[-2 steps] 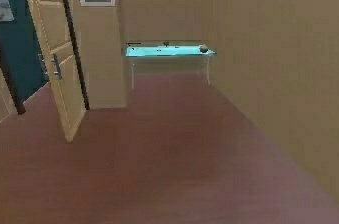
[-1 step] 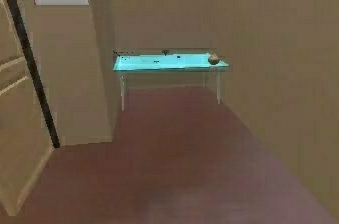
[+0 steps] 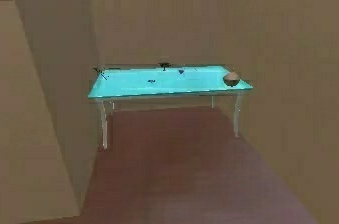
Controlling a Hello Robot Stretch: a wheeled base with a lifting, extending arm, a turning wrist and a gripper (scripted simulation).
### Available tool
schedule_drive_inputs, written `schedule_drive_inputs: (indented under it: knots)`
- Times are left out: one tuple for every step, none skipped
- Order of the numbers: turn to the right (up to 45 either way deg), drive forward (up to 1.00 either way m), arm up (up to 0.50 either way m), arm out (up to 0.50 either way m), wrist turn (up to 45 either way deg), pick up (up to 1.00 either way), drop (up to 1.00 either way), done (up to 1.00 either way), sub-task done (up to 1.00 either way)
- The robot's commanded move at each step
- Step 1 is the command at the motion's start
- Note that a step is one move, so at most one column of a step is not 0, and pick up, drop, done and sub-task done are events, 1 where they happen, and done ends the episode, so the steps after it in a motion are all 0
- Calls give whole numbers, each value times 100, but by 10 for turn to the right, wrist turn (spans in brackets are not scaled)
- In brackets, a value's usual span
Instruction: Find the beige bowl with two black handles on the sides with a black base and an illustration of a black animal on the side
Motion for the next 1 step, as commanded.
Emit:
schedule_drive_inputs:
  knots:
    - [0,100,0,0,0,0,0,0,0]
